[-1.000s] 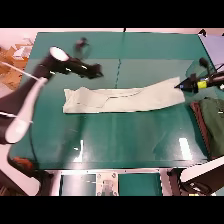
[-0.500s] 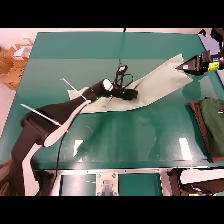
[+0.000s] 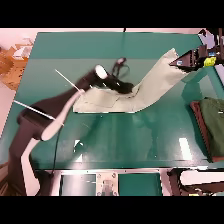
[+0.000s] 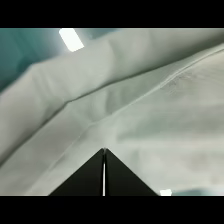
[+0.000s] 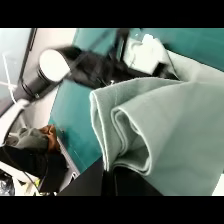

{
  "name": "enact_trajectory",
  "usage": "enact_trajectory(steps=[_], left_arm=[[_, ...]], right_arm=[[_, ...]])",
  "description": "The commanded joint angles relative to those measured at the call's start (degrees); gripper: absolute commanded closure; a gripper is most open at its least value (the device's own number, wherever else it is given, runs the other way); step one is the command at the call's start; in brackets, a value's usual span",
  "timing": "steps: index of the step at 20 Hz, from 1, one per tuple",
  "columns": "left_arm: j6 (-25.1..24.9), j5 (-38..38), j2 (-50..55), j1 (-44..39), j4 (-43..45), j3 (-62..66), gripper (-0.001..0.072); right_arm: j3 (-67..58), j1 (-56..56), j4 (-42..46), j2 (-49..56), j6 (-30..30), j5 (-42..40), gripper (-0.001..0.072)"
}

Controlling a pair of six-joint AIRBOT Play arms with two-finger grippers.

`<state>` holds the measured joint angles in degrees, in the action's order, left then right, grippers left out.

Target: Fold the shirts.

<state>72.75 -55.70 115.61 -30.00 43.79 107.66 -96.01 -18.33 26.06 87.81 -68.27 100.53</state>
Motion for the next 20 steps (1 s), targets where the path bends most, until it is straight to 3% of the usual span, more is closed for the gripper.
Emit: enact_trajectory(steps=[1, 4, 8, 14, 15, 16, 20], left_arm=[[1.8, -28.0, -2.5, 9.7, 12.9, 10.7, 0.0689], [6.6, -38.8, -7.3, 19.0, 21.3, 11.7, 0.0689], [11.8, -44.7, -10.0, 27.6, 29.2, 11.3, 0.0689], [12.9, -44.1, -9.9, 33.4, 29.5, 11.3, 0.0688], [12.9, -43.4, -9.9, 33.4, 29.5, 11.3, 0.0689], [12.7, -42.8, -9.9, 33.4, 29.5, 11.3, 0.0689], [12.7, -42.5, -9.9, 33.4, 29.5, 11.3, 0.0688]], right_arm=[[0.0, 3.6, -2.0, -0.1, -1.3, -1.1, 0.0699], [0.0, 11.7, -2.3, 0.0, -1.9, -7.3, 0.0699], [1.1, 26.4, 0.0, 2.2, -3.9, -23.9, 0.0699], [3.3, 53.1, -4.5, 17.8, -1.8, -61.1, 0.0692], [2.9, 56.5, -6.8, 20.9, 0.3, -66.1, 0.0541], [1.9, 58.6, -7.4, 23.3, 1.7, -67.7, 0.0336], [1.2, 50.5, -5.8, 20.1, 3.0, -59.3, 0.0335]])
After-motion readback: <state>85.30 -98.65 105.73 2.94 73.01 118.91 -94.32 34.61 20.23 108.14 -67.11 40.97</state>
